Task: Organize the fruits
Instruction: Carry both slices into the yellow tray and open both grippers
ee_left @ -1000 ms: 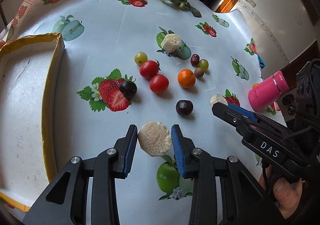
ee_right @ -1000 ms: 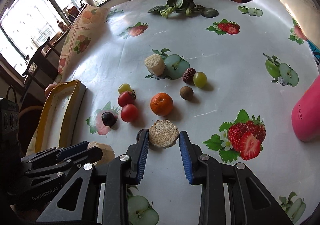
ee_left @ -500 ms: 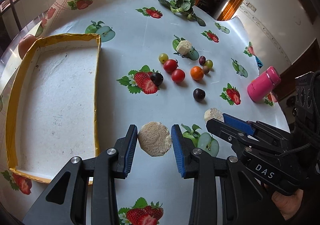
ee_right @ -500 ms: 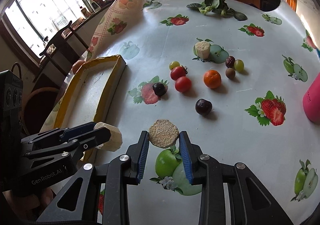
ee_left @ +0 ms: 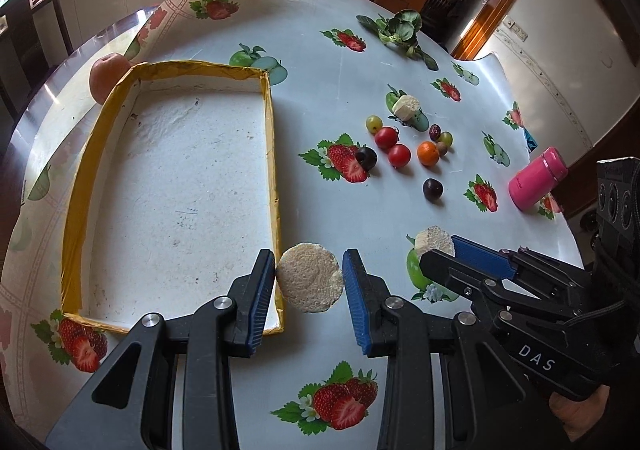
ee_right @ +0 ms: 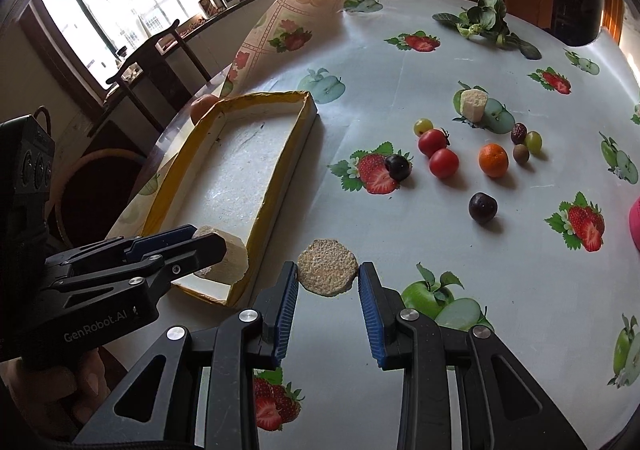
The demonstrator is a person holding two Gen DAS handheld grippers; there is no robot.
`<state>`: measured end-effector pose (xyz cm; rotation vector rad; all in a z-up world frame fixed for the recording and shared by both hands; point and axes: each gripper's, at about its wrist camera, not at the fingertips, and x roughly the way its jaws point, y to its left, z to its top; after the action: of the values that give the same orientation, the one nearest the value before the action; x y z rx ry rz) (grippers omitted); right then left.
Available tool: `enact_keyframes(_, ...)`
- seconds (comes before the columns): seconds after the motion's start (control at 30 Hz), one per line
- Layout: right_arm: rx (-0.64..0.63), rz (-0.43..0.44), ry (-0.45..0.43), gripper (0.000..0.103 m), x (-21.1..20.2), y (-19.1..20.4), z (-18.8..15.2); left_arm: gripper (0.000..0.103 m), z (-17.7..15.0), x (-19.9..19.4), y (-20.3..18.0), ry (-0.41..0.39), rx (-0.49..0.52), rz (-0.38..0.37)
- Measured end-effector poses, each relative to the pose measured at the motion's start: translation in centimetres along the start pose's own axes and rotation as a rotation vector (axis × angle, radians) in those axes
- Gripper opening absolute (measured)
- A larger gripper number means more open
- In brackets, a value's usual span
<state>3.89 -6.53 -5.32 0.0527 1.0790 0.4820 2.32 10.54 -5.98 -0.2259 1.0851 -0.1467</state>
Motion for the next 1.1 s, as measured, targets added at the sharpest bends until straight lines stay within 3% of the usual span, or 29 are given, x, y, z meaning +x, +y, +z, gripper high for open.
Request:
enact_keyframes(0.53, -0.057, 0.038, 0.03, 0.032, 1.4, 4.5, 0.0, 0.032, -0.7, -0.9, 4.7, -0.009, -0.064, 0.02)
enact_keyframes(1.1, -0.22, 0.087, 0.133, 0.032, 9.1, 12.4, 1.2, 0.032, -0.4, 1.5, 11.6, 0.037, -0.167, 0.089)
